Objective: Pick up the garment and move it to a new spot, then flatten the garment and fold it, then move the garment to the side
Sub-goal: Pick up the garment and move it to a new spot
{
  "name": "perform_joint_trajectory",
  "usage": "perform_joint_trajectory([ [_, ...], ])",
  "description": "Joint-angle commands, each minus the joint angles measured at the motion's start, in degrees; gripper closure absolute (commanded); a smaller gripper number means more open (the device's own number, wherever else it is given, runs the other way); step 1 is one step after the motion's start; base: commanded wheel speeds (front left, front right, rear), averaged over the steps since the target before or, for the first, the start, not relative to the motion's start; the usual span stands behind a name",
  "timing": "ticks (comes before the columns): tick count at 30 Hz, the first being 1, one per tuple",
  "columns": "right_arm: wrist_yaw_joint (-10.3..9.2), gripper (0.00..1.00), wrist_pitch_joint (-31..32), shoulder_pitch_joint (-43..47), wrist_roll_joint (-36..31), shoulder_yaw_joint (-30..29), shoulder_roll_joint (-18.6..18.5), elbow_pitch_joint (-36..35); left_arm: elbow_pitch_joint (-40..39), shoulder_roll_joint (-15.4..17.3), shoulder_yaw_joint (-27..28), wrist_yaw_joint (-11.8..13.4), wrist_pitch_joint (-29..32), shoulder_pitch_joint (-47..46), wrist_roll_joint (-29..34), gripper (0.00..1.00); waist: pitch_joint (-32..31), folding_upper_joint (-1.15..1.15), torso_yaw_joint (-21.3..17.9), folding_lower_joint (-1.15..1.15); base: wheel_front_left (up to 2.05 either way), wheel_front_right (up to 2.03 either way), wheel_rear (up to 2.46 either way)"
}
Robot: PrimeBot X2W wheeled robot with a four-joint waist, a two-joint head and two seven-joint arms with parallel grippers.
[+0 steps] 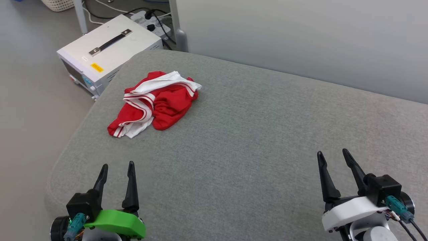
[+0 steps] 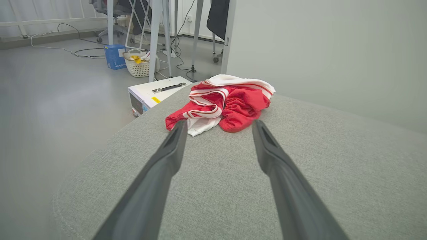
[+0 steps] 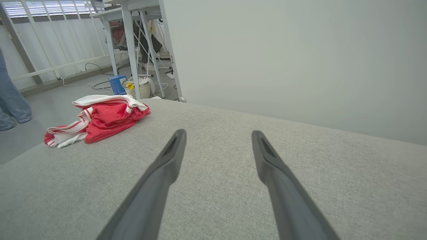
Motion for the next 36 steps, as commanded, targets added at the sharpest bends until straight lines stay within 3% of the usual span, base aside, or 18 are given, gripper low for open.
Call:
perform_joint_trajectory([
  [1, -0.05, 0.00, -0.60, -0.54, 0.37, 0.17, -0.11, 0.35, -0.08, -0.27, 0.30, -0.47, -0.64, 0.74, -0.45, 0.00, -0.31, 0.65, 3.14, 0.00, 0.00, 0.00, 0.00],
  [11, -0.05, 0.00, -0.60, -0.43, 0.45, 0.82, -0.11, 0.34, -1.19, -0.27, -0.01, -0.77, -0.64, 1.08, -0.18, 0.00, -0.54, 0.65, 6.21, 0.00, 0.00, 0.00, 0.00],
  [20, -0.05, 0.00, -0.60, -0.78, 0.54, 1.18, -0.11, 0.34, -1.69, -0.27, 0.39, -0.93, -0.64, 1.21, -0.17, 0.00, -0.01, 0.65, 6.61, 0.00, 0.00, 0.00, 0.00],
  [27, -0.05, 0.00, -0.60, -1.84, 0.02, 1.46, -0.11, -0.03, -1.68, -0.27, 0.45, -0.96, -0.65, 0.38, -1.05, 0.00, 2.14, 0.65, 5.20, 0.00, 0.00, 0.00, 0.00],
  [33, -0.05, 0.00, -0.60, -4.32, -1.74, 1.74, -0.11, -0.51, 1.94, -0.08, -0.01, -1.08, -0.65, -4.58, -1.29, 0.00, 7.24, 0.65, 1.81, 0.00, 0.00, 0.00, 0.00],
  [36, -0.05, 0.00, -0.60, -5.76, -2.94, 1.59, -0.11, -0.93, 5.30, 2.41, -2.69, -1.11, -0.65, -9.49, -3.21, 0.00, 10.62, 0.65, -0.33, 0.00, 0.00, 0.00, 0.00],
])
